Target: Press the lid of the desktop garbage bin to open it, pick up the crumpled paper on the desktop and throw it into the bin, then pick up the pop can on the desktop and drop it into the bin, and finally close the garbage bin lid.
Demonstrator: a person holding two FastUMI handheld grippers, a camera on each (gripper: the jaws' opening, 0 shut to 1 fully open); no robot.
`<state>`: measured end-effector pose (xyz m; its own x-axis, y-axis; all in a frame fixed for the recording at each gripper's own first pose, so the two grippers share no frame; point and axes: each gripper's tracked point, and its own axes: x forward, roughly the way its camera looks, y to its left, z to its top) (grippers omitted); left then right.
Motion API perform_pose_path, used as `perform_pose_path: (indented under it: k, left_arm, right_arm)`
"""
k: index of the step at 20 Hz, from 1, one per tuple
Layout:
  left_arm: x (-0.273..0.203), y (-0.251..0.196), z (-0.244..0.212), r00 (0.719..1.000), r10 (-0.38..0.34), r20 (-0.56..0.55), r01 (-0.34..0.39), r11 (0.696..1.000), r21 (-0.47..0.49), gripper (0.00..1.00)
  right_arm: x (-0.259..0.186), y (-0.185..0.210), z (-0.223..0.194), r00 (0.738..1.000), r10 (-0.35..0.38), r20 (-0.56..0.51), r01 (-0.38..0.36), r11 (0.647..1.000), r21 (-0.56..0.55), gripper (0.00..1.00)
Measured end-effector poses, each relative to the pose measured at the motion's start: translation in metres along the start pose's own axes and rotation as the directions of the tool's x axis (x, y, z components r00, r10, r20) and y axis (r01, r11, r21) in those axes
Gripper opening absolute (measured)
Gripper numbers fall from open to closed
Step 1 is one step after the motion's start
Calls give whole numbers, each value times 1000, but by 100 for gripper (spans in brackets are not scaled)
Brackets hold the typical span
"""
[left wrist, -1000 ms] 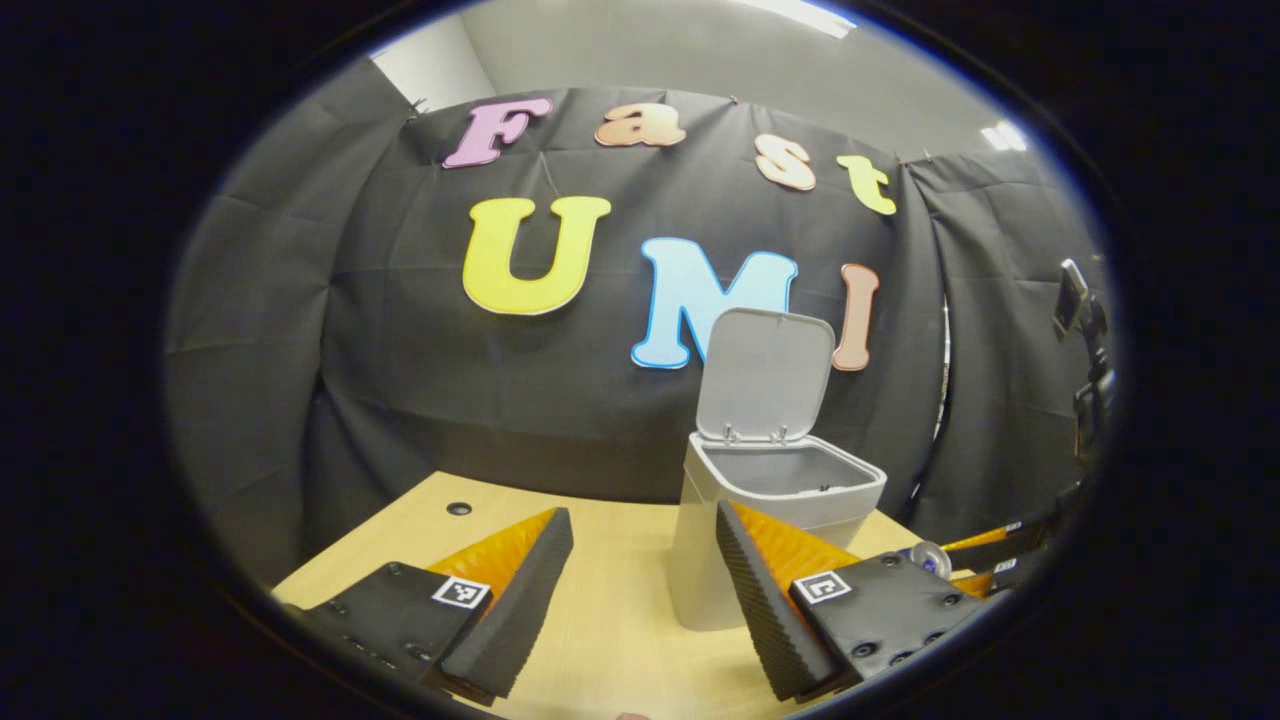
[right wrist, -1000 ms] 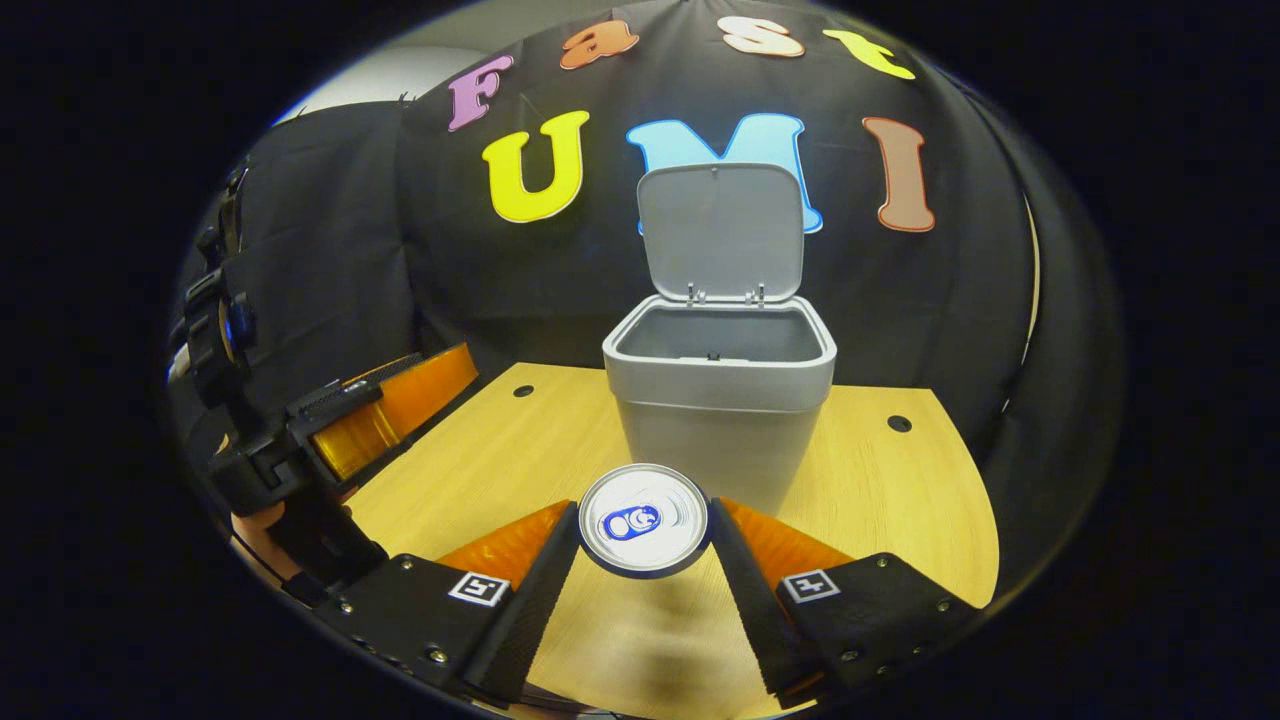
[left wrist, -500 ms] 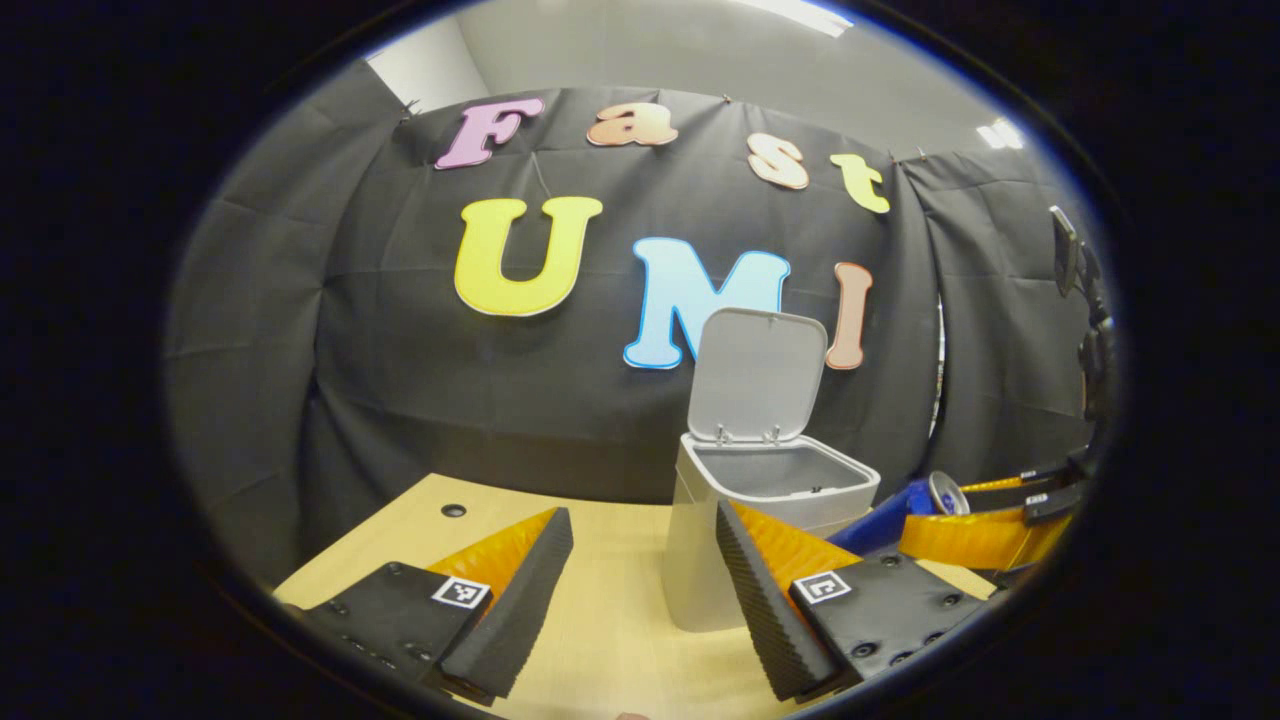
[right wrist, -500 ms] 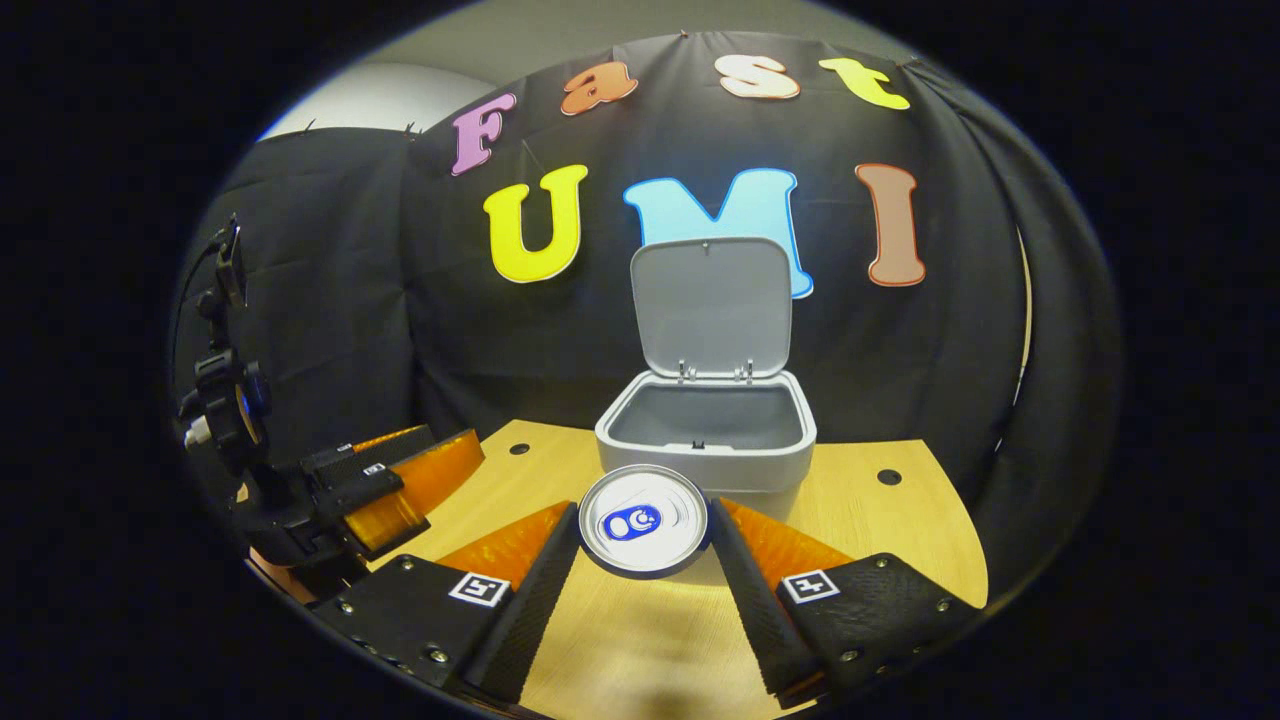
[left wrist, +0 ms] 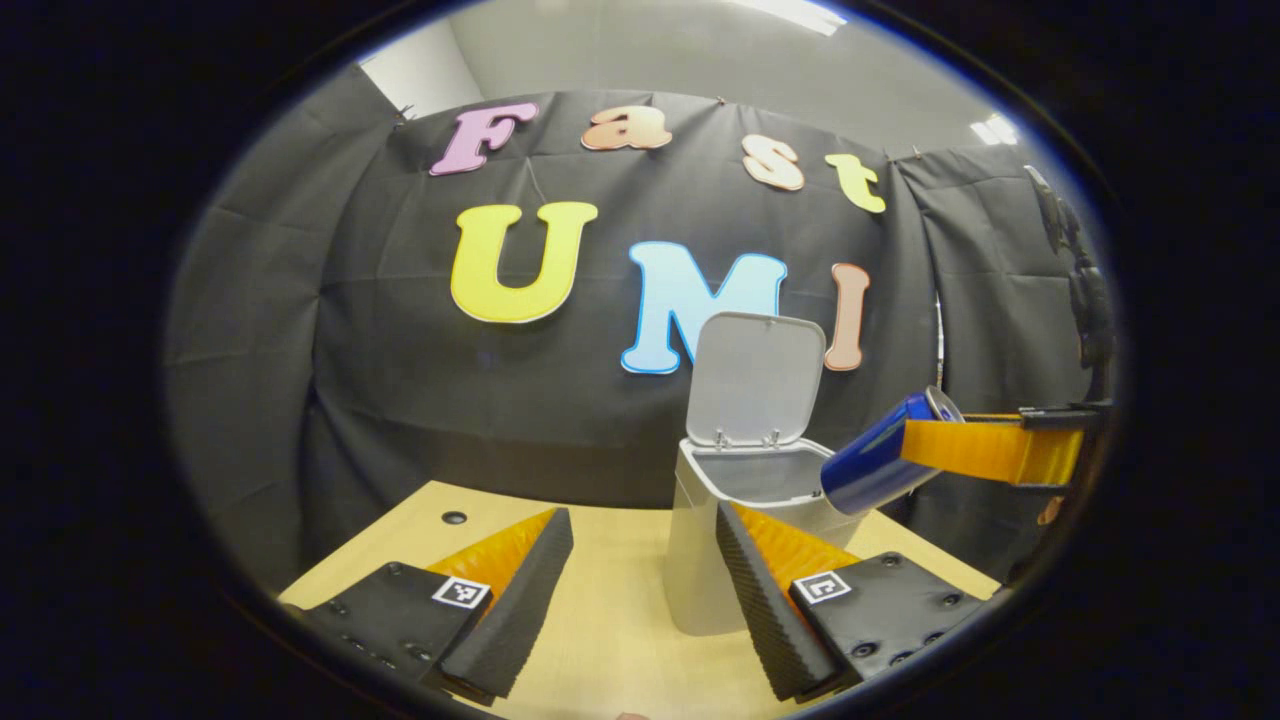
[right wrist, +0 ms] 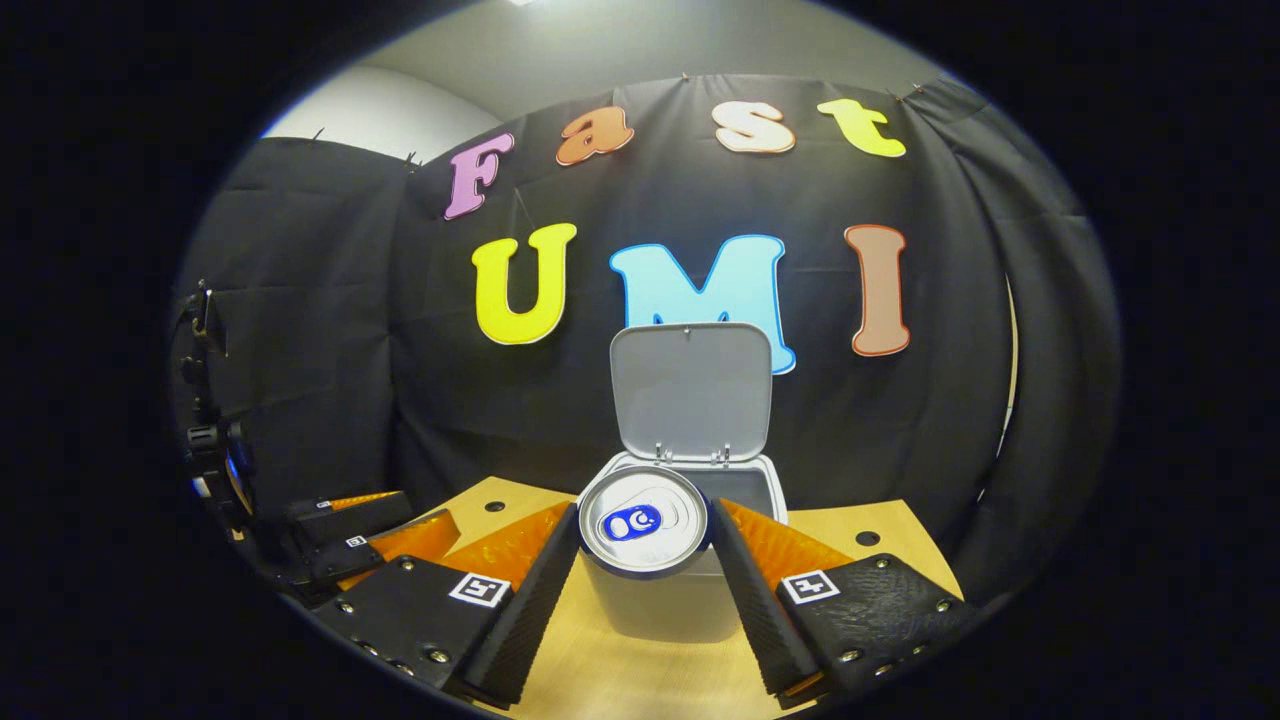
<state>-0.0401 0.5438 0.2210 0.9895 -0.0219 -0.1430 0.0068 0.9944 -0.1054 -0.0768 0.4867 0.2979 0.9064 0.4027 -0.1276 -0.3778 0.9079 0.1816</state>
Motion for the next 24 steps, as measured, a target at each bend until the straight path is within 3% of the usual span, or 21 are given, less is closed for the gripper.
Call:
perform_pose_path:
  k: [9, 22, 24]
  left_arm:
    - [2, 4, 0, 1000, 9, 1, -9, 1000, -29, 96]
    - [1, 3, -1, 1000, 19, -6, -19, 999, -29, 95]
    - [0, 3, -2, 1000, 23, -7, -23, 999, -29, 95]
  right_arm:
    - [44, -30, 5, 995, -99, 29, 101, 991, -84, 83]
    - [69, -29, -7, 994, -105, -8, 104, 987, -120, 85]
    - [68, -31, -4, 994, -106, -1, 106, 989, -104, 90]
